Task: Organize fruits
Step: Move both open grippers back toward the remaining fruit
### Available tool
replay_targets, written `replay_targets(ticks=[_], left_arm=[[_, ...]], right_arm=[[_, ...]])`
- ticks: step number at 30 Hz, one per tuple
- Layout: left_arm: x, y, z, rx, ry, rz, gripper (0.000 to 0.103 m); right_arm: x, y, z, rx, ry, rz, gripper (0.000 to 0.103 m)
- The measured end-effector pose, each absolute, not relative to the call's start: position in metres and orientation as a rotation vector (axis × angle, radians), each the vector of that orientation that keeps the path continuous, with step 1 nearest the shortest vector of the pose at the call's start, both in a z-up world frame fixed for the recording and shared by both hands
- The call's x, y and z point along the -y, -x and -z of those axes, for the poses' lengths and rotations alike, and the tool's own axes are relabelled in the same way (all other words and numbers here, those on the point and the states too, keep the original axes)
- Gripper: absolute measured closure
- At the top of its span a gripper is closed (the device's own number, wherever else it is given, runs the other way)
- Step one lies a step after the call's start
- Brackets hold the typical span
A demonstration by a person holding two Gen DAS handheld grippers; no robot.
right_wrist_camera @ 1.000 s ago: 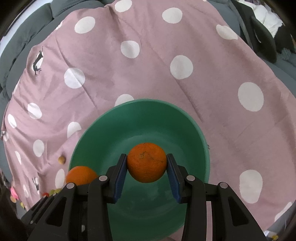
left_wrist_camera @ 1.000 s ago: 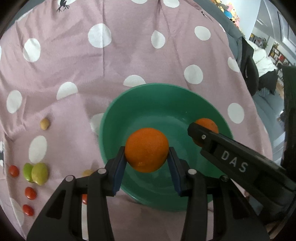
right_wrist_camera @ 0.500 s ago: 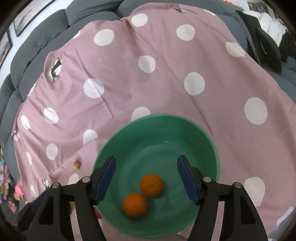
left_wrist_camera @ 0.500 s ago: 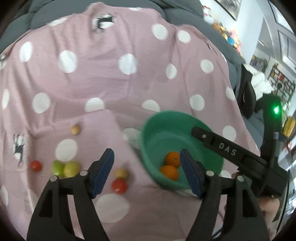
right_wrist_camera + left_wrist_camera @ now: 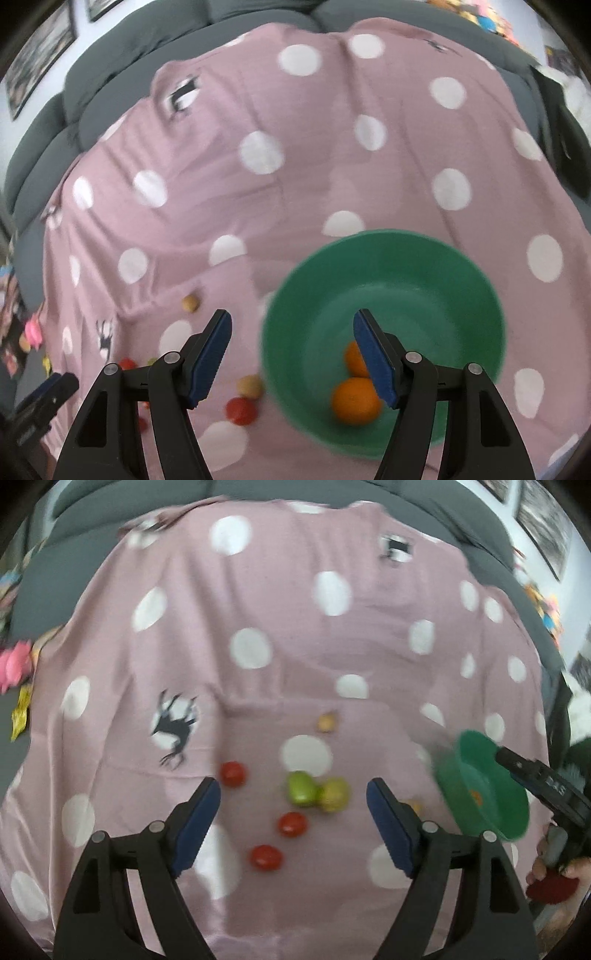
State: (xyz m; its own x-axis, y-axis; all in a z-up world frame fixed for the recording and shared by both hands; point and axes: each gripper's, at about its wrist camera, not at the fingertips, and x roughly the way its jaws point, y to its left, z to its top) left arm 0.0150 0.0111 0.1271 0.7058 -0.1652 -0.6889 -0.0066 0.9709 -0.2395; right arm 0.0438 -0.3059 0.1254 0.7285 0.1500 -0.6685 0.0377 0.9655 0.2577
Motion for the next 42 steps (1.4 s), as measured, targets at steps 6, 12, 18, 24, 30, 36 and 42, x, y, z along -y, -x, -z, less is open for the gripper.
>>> replay_targets(ticks=[6,12,18,24,30,36,42], left_arm=[[-0.033,-0.023,-0.106,-0.809,0.249,0.025,0.022],[-0.034,-0.028,-0.096,-0.839,0.283,0.063,0.022],[-0.04,-0.034,-0.089,-0.861,0.322,0.051,0.023],[-0.042,-0.044,-0.082,-0.89,0.365,0.05,0.038],[-0.04,-0.06,-0.077,-0.944,0.413,0.087,0.051],[-0.041,-0.086,-0.094,-0.971,0.477,0.111,0.059],[-0.027,-0.103,-0.085,-0.997,0.459,0.162,0.06]], right_arm=[[0.262,-0.049,-0.116,-0.796,-0.167,-0.142,0.034],[0.23,-0.049,-0.108,-0.829,-0.114,-0.223,0.034],[0.21,-0.049,-0.098,-0.865,-0.099,-0.297,0.034],[0.194,-0.056,-0.084,-0.926,-0.14,-0.349,0.038],[0.179,-0.066,-0.077,-0.983,-0.152,-0.364,0.051],[0.162,-0.091,-0.077,-1.048,-0.151,-0.391,0.06],[0.165,-0.102,-0.051,-1.112,-0.191,-0.37,0.06]])
